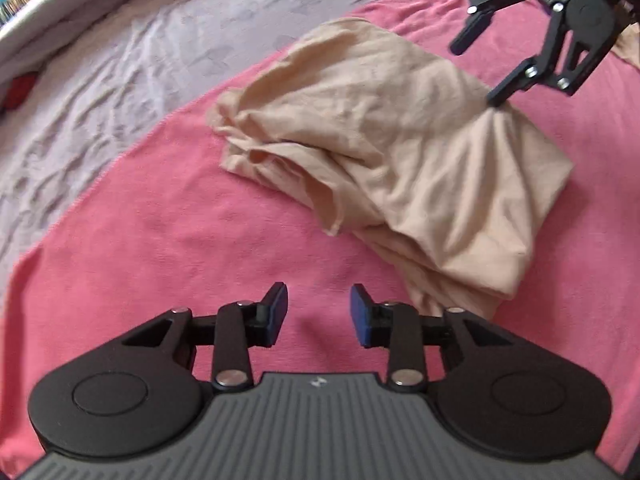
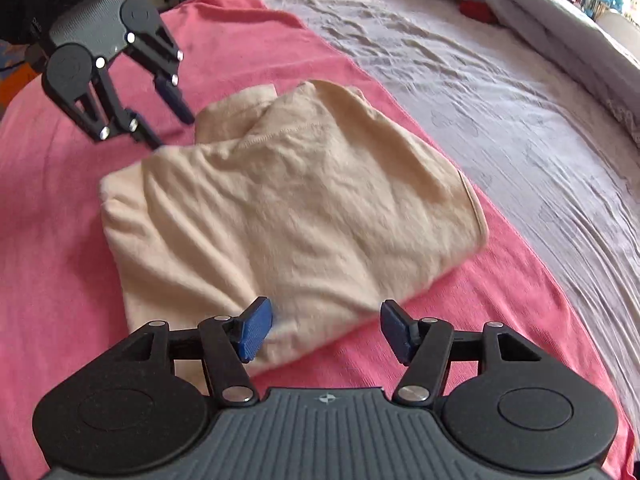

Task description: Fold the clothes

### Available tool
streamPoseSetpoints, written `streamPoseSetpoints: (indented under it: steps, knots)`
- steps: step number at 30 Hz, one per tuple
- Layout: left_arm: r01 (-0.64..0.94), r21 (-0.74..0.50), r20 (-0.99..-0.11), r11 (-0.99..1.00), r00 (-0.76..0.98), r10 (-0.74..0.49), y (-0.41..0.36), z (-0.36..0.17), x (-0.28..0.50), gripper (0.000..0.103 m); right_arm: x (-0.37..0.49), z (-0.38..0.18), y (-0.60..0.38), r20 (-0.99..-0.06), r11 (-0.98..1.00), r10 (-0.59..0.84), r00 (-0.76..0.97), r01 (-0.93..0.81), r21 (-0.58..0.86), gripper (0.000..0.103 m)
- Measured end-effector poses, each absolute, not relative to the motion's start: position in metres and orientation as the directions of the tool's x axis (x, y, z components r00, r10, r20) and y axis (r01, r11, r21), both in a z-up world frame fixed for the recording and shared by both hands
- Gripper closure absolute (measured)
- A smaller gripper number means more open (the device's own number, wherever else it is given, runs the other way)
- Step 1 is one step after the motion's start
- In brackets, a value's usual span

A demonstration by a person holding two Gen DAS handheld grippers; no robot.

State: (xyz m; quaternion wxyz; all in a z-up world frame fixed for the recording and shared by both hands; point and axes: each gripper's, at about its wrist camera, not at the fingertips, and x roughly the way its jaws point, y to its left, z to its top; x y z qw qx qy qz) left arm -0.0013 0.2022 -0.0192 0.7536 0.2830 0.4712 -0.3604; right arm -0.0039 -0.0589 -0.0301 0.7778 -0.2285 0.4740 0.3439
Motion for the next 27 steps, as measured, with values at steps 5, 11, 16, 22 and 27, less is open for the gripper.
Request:
streamPoseSetpoints:
  steps: [5, 11, 16, 22, 27]
  knots:
    - [0.885, -0.061, -0.832, 0.461, 0.21, -0.513, 0.17, 0.023, -0.01, 0.064, 0.041, 0.001, -0.054, -0.815, 0.762, 0.404, 0.416, -0.646, 0.048, 0.041]
    - [0.95, -0.12, -0.873, 0.288, 0.037, -0.487, 0.131, -0.027, -0.049, 0.063, 0.098, -0.022, 0.003, -0.858, 0.798, 0.405, 0.317, -0.58, 0.162, 0.065]
    - [0.938, -0.116, -0.853, 0.327, 0.075, -0.517, 0.153, -0.051, -0.06, 0.063, 0.117, -0.053, 0.025, -0.872, 0.887, 0.319, 0.372, -0.442, 0.136, 0.07]
    - [0.93, -0.112, -0.834, 0.351, 0.104, -0.541, 0.163, -0.049, -0.067, 0.063, 0.157, -0.076, 0.031, -0.854, 0.964, 0.249, 0.457, -0.199, 0.175, 0.07]
    - [0.916, -0.144, -0.822, 0.375, 0.1, -0.56, 0.167, -0.054, -0.059, 0.062, 0.159, -0.066, 0.018, -0.83, 0.955, 0.294, 0.474, -0.116, 0.272, 0.069]
